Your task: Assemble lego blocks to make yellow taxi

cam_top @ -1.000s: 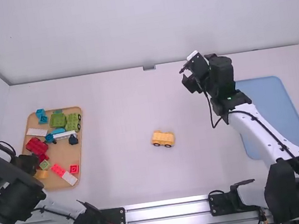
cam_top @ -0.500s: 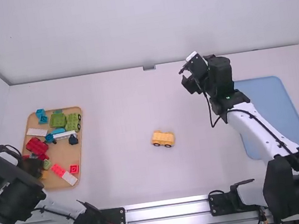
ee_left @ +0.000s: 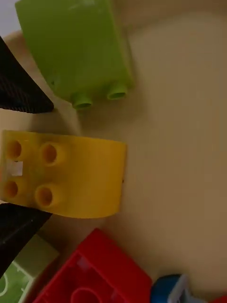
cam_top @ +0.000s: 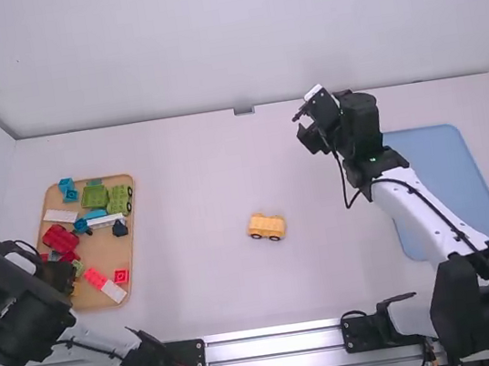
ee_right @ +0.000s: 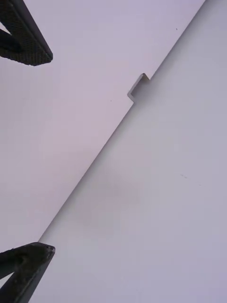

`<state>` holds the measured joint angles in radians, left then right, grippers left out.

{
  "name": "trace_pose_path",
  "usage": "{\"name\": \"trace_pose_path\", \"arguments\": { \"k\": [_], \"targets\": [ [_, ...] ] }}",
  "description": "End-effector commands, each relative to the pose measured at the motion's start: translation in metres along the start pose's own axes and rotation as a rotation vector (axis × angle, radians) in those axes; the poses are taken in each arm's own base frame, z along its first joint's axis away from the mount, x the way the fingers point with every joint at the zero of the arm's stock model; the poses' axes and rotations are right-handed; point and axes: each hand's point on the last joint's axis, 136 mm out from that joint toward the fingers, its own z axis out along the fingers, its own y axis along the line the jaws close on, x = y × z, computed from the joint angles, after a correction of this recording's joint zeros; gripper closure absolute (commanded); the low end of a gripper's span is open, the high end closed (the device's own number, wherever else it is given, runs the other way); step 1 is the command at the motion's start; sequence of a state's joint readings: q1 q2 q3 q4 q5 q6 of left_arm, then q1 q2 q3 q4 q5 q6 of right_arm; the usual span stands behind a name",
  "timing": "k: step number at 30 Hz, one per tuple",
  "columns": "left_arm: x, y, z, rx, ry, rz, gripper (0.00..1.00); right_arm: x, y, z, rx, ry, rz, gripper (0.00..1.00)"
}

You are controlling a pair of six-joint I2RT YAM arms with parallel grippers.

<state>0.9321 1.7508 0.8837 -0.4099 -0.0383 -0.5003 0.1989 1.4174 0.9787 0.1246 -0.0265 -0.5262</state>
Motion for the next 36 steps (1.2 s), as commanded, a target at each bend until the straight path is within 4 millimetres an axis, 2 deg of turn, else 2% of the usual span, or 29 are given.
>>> {"name": "trace_pose_path", "arguments": {
  "k": [1, 5, 7, 16, 23, 24, 26, 29, 30, 32, 35, 36],
  "targets": [
    [0.01, 0.005, 0.003, -0.012, 0.016, 0.009, 0.51, -0.008, -0.006, 0.0, 0.01, -0.017, 0.006, 0.01],
    [0.011, 0.0, 0.005, 0.02, 0.012, 0.058, 0.58, -0.008, -0.005, 0.0, 0.01, -0.018, 0.006, 0.01],
    [0.012, -0.001, 0.005, 0.026, 0.016, 0.067, 0.72, -0.008, -0.005, 0.0, 0.01, -0.018, 0.006, 0.01],
    [-0.003, -0.008, -0.008, 0.027, 0.006, 0.068, 0.98, -0.006, -0.004, 0.0, 0.005, -0.009, 0.006, 0.01],
    [-0.012, -0.017, -0.038, 0.043, 0.008, 0.051, 0.98, -0.008, -0.005, 0.0, 0.009, -0.016, 0.006, 0.01],
    [-0.009, -0.026, -0.048, 0.083, -0.002, 0.072, 0.98, -0.007, -0.005, 0.0, 0.008, -0.014, 0.006, 0.01],
    [-0.007, -0.033, -0.056, 0.111, -0.012, 0.086, 0.98, -0.007, -0.005, 0.0, 0.007, -0.014, 0.006, 0.01],
    [0.018, -0.068, -0.086, 0.238, -0.059, 0.237, 0.98, -0.006, -0.004, 0.0, 0.004, -0.008, 0.006, 0.01],
    [0.02, -0.072, -0.088, 0.249, -0.061, 0.256, 0.98, -0.006, -0.004, 0.0, 0.003, -0.008, 0.007, 0.01],
    [0.055, -0.111, -0.113, 0.382, -0.088, 0.503, 0.98, -0.006, -0.004, 0.0, 0.003, -0.007, 0.007, 0.01],
    [0.099, -0.137, -0.129, 0.401, -0.08, 0.671, 0.98, -0.003, -0.002, 0.0, -0.002, 0.002, 0.007, 0.01],
    [0.103, -0.139, -0.13, 0.395, -0.081, 0.69, 0.98, -0.003, -0.002, 0.0, -0.002, 0.003, 0.007, 0.01]
  ]
}}
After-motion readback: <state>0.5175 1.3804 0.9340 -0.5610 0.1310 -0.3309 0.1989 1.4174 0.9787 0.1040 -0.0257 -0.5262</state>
